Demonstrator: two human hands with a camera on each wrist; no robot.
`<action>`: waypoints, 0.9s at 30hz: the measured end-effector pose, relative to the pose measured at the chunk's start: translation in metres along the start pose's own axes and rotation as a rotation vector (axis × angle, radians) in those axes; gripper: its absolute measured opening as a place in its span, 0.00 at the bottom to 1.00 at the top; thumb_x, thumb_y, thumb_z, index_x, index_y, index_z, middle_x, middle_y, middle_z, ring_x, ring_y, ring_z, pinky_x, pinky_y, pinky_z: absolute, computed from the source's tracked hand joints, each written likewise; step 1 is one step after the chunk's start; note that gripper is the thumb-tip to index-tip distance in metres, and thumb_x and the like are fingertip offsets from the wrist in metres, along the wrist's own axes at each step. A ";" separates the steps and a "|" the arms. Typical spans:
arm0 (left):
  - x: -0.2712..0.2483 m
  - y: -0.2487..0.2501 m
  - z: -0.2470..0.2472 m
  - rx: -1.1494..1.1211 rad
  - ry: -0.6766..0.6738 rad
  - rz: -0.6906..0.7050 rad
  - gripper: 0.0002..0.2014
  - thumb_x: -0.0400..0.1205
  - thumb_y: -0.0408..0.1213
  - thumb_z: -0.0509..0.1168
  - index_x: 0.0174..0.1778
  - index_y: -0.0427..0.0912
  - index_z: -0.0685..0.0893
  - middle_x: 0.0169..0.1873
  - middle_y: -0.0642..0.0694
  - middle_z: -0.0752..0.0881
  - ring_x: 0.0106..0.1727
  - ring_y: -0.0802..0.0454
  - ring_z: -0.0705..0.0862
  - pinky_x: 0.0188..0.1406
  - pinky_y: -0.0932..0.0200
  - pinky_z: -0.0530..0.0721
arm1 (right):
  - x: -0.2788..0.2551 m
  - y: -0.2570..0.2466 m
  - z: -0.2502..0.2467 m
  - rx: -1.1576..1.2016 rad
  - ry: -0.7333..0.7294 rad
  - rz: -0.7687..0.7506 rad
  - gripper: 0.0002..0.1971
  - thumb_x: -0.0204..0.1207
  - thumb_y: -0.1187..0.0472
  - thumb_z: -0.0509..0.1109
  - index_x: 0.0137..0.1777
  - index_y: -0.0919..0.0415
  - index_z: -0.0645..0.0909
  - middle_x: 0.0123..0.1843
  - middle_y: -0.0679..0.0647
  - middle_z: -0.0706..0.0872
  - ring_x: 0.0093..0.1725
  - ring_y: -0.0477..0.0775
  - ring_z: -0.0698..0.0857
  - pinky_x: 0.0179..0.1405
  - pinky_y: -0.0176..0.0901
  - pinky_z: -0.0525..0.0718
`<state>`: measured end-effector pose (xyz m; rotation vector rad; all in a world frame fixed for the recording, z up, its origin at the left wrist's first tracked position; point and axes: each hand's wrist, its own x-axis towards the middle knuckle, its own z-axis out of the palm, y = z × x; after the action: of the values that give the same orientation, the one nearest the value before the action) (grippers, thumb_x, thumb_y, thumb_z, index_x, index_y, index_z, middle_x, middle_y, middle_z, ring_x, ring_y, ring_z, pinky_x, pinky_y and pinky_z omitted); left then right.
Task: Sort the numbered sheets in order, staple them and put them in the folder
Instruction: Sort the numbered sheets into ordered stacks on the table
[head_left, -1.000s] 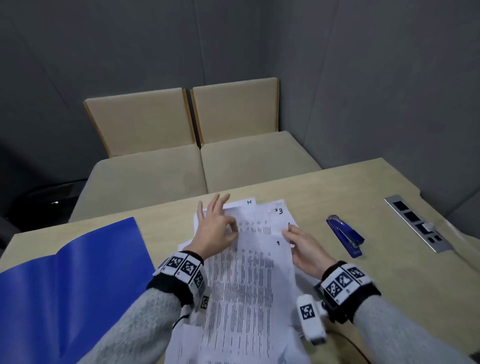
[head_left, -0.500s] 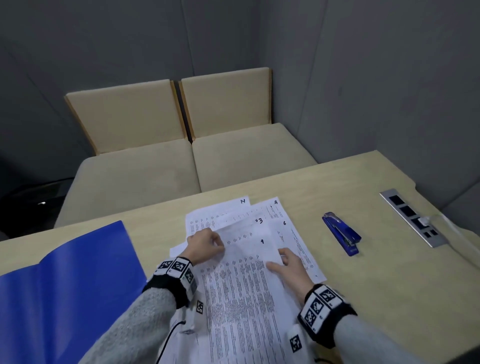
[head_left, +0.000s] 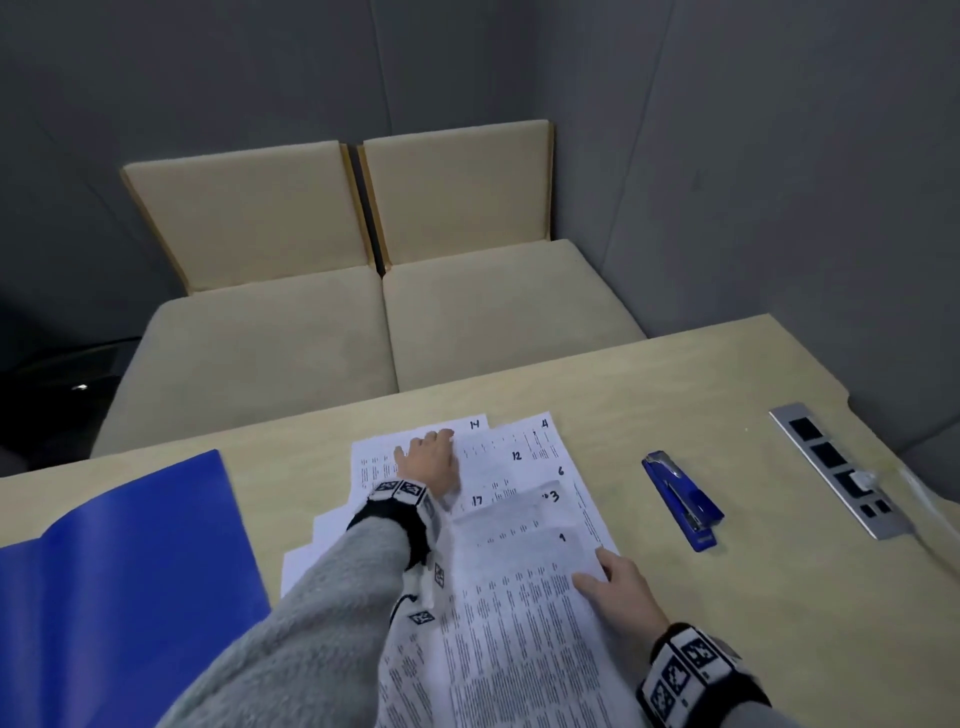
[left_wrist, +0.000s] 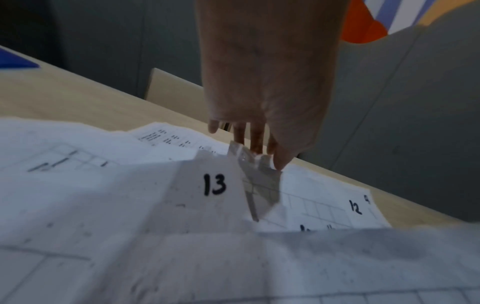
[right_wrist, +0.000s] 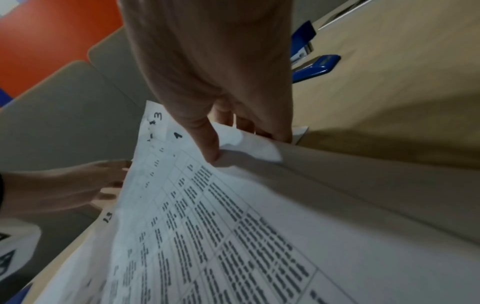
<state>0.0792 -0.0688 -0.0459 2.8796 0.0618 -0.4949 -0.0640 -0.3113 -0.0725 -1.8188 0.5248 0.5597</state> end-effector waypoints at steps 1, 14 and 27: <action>0.003 0.000 0.000 -0.033 0.040 -0.004 0.21 0.85 0.41 0.55 0.75 0.46 0.68 0.69 0.43 0.76 0.70 0.41 0.74 0.71 0.41 0.68 | 0.003 0.002 0.001 -0.018 -0.010 0.006 0.35 0.69 0.50 0.69 0.77 0.59 0.68 0.77 0.53 0.73 0.74 0.57 0.75 0.74 0.59 0.73; -0.020 -0.017 -0.012 -0.170 0.217 0.034 0.15 0.86 0.39 0.56 0.68 0.40 0.70 0.65 0.41 0.74 0.62 0.40 0.75 0.53 0.45 0.79 | 0.006 -0.008 0.000 -0.221 -0.055 -0.018 0.28 0.81 0.59 0.65 0.79 0.66 0.64 0.78 0.58 0.71 0.77 0.57 0.70 0.75 0.46 0.68; -0.037 -0.015 -0.027 -0.333 0.465 0.156 0.10 0.82 0.39 0.63 0.40 0.37 0.85 0.37 0.42 0.84 0.39 0.40 0.82 0.34 0.57 0.69 | 0.004 -0.008 0.002 -0.175 -0.055 -0.055 0.13 0.78 0.62 0.65 0.61 0.63 0.80 0.58 0.56 0.87 0.56 0.57 0.86 0.59 0.49 0.84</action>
<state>0.0523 -0.0484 -0.0121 2.5797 -0.0066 0.2025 -0.0561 -0.3077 -0.0692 -1.9716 0.3976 0.6321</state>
